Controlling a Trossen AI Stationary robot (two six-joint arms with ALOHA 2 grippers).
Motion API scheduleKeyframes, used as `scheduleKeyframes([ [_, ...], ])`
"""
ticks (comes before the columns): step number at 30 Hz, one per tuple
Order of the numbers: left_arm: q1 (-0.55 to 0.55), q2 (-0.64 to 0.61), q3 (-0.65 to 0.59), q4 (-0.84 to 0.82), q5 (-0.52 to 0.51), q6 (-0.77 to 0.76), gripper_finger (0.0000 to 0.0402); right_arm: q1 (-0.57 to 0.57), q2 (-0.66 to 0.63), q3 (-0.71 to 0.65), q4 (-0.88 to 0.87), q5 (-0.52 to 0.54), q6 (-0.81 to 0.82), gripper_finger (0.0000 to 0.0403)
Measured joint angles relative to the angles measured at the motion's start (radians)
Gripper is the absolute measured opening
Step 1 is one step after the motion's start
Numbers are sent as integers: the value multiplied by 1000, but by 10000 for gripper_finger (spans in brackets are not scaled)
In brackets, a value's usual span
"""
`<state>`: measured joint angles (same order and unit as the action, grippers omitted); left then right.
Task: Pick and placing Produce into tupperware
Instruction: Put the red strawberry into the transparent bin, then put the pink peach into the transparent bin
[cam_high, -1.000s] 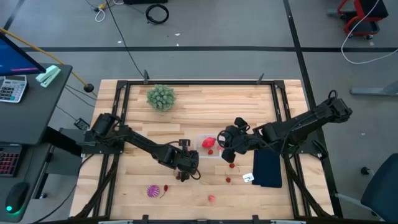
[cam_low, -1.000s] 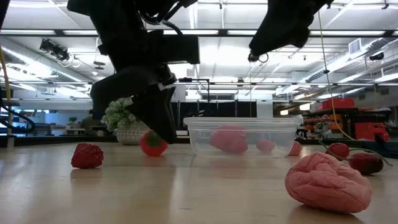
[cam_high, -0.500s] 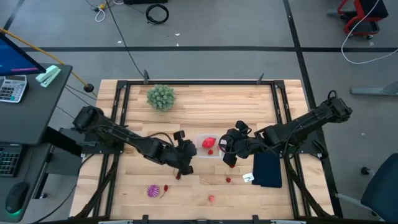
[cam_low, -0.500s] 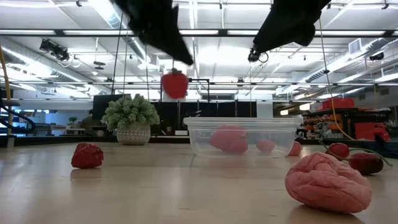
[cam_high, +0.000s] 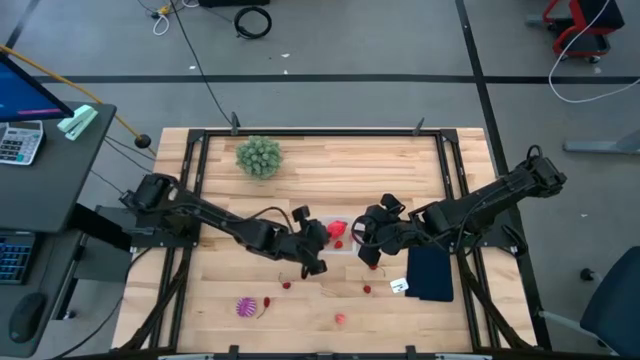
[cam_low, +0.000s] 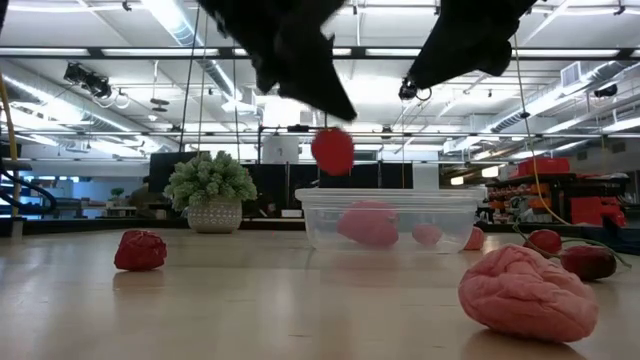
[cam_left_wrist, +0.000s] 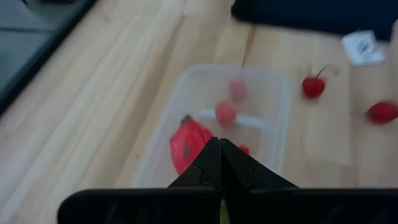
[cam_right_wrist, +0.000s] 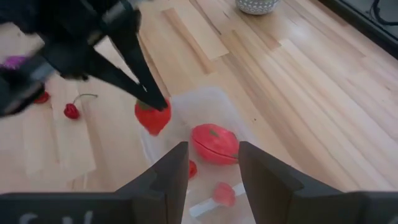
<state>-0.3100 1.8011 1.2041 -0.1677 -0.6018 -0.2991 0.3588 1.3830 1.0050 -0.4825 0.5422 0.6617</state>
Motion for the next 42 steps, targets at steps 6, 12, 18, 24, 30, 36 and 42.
scheduleKeyframes([
  [6, 17, 71, 0, 28, 3, -32, 6, 0, 0, 0, -2, 0, -1, 149],
  [12, 28, 92, 0, 26, 4, -31, 8, 0, 0, 0, -10, 0, -2, 149],
  [18, 34, 93, 0, 24, 4, -31, 20, 0, 0, 0, -11, 0, -2, 149],
  [24, 34, 93, 0, 27, 4, -31, 54, 0, 0, 0, -17, -1, -2, 149],
  [30, 34, 93, 0, 27, 4, -30, 81, 24, -1, -19, -180, -44, 114, 149],
  [36, 36, 93, 0, 27, 4, -29, 96, 27, 0, -129, -193, -90, 122, 150],
  [42, 50, 93, 0, 21, 4, -13, 92, 21, 0, -235, -172, -126, 64, 149],
])
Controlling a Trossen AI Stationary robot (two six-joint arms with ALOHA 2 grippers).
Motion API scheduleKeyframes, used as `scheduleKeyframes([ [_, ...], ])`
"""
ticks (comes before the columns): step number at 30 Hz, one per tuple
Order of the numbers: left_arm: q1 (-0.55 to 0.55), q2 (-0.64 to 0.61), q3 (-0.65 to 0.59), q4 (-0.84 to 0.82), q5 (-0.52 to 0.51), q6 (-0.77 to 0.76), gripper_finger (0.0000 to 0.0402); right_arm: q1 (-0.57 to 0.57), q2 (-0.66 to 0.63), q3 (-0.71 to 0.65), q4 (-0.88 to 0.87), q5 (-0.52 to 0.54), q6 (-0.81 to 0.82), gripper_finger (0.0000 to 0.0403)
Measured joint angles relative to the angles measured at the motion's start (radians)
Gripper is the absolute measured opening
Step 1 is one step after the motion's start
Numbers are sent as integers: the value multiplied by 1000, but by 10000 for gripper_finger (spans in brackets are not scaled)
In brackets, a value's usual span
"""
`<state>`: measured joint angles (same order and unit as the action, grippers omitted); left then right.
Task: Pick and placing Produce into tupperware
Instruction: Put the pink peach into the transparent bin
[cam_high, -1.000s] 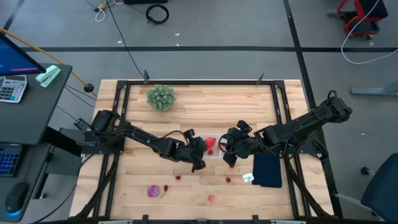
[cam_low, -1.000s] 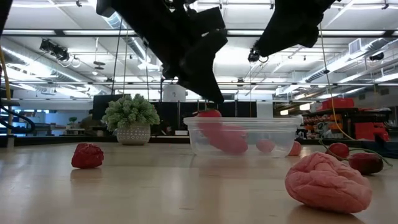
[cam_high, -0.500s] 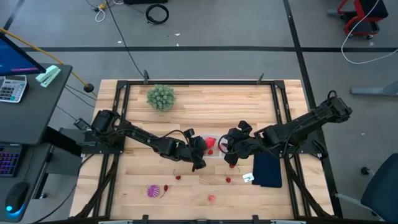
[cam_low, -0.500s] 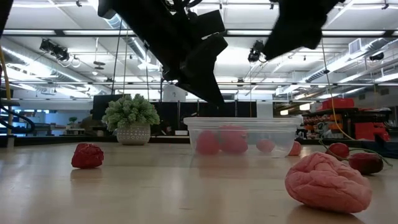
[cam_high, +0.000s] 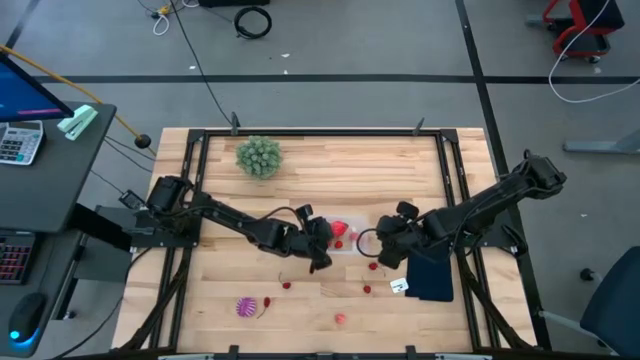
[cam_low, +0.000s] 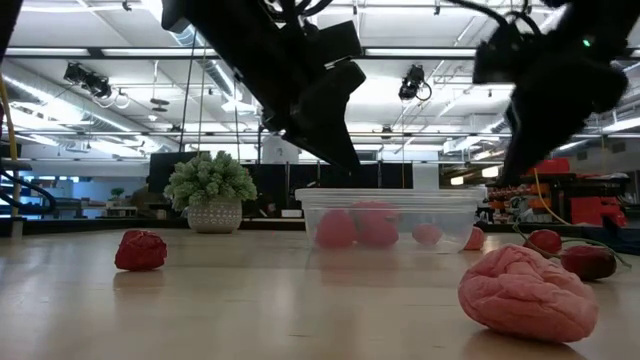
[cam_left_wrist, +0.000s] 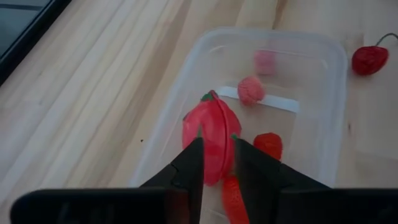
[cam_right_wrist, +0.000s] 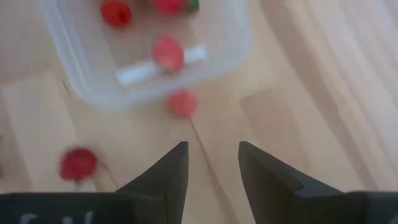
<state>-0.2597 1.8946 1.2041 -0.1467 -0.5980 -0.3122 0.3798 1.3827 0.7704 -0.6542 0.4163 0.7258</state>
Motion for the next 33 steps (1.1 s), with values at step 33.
scheduleKeyframes([
  [33, 78, -3, 0, 5, 0, 89, 78, -33, 0, -354, 684, 23, -138, 146],
])
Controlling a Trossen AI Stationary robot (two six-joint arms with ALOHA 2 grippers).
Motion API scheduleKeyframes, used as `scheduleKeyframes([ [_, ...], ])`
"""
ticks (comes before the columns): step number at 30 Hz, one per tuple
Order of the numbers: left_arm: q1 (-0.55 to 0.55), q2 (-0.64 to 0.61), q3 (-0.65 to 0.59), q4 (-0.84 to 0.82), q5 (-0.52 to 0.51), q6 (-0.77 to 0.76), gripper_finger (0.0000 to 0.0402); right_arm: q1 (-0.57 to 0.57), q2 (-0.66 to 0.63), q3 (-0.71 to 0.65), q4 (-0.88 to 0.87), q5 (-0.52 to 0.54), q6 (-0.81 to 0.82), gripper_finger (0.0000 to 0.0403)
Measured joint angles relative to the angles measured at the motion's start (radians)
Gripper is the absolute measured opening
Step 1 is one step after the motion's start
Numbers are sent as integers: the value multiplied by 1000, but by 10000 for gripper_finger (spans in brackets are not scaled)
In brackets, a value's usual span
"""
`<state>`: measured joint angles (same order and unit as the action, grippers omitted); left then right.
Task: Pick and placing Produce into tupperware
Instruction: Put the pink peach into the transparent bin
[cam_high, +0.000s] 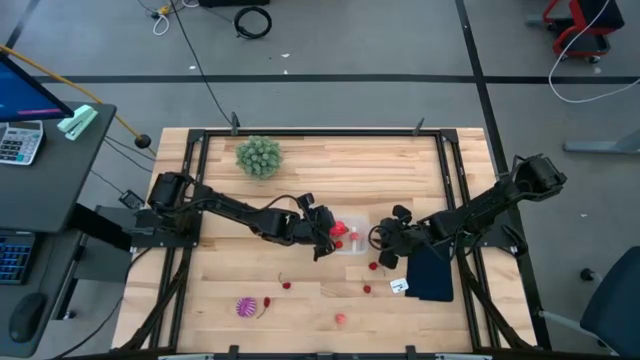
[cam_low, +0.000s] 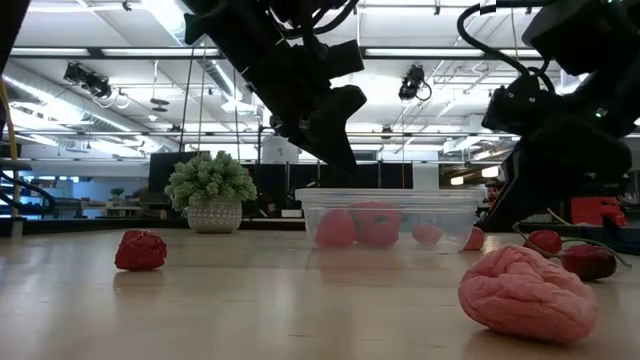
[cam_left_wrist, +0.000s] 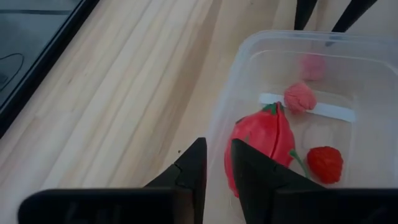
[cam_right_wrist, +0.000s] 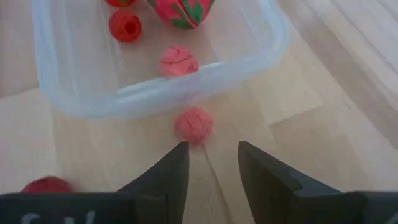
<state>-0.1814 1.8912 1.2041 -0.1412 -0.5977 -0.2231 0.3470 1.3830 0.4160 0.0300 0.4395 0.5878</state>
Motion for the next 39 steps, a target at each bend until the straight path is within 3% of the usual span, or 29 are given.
scheduleKeyframes([
  [5, 0, 0, 0, -18, 0, 13, 73, 0, 19, 0, 22, 0, 21, 148],
  [14, -1, 0, 0, -21, 0, 10, 79, 1, 169, 3, 101, 27, 22, 170],
  [28, 16, 0, 0, -21, 1, 33, 79, 0, 179, 0, 208, 23, -13, 181],
  [33, 22, 0, 0, -20, 0, 34, 80, 0, 179, 0, 211, 20, -15, 168],
  [39, 28, 0, 0, -20, 0, 34, 80, 0, 179, 0, 219, 14, -14, 122],
])
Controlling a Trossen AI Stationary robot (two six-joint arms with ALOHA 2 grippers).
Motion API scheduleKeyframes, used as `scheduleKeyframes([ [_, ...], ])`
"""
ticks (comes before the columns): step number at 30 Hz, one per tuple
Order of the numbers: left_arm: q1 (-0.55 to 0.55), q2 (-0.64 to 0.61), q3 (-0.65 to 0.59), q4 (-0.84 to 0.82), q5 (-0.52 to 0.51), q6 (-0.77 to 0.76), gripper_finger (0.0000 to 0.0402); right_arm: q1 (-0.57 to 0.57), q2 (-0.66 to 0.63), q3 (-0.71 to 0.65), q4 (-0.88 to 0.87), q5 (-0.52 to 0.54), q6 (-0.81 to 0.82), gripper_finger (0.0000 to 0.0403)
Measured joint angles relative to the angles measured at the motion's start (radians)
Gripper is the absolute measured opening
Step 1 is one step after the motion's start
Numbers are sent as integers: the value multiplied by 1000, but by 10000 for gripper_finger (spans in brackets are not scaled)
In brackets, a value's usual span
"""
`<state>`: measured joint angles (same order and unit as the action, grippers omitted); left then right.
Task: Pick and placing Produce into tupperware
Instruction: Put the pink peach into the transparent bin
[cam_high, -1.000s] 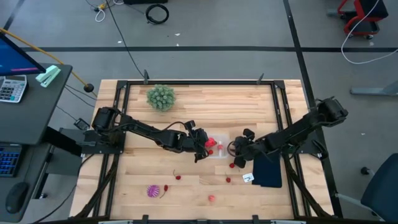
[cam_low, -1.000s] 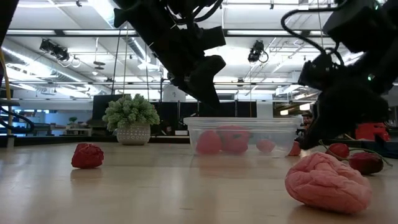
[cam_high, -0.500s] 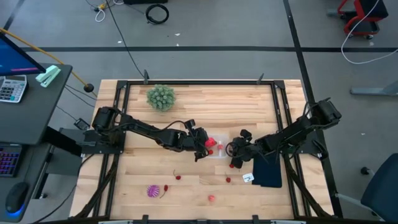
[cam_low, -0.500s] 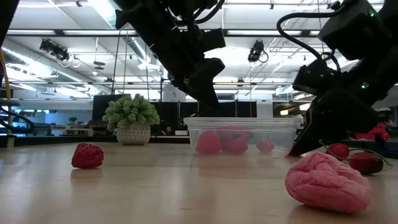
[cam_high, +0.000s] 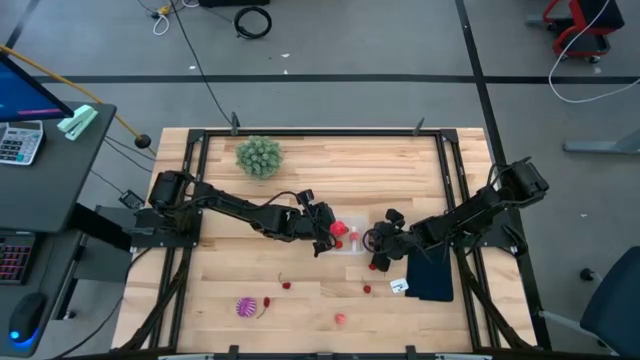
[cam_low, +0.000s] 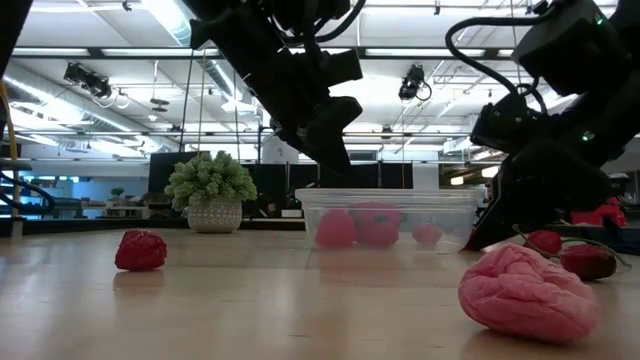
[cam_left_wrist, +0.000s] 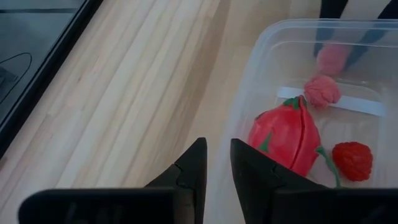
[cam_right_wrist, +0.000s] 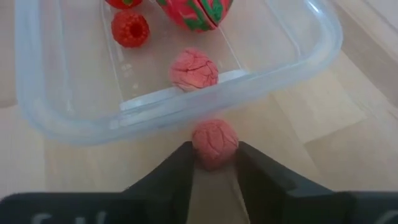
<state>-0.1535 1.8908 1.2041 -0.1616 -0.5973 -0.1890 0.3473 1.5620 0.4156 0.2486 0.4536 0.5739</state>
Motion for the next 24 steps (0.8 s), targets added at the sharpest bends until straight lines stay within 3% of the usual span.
scheduleKeyframes([
  [9, 0, 0, 0, -1, 0, -1, 75, 0, -5, 1, -19, -9, 6, 44],
  [17, 0, 0, 0, -31, 0, -1, 69, 0, -167, -3, -303, -20, 180, 47],
  [24, 0, -9, 0, -38, 0, 2, 71, 1, -367, -1, -225, 43, 193, 45],
])
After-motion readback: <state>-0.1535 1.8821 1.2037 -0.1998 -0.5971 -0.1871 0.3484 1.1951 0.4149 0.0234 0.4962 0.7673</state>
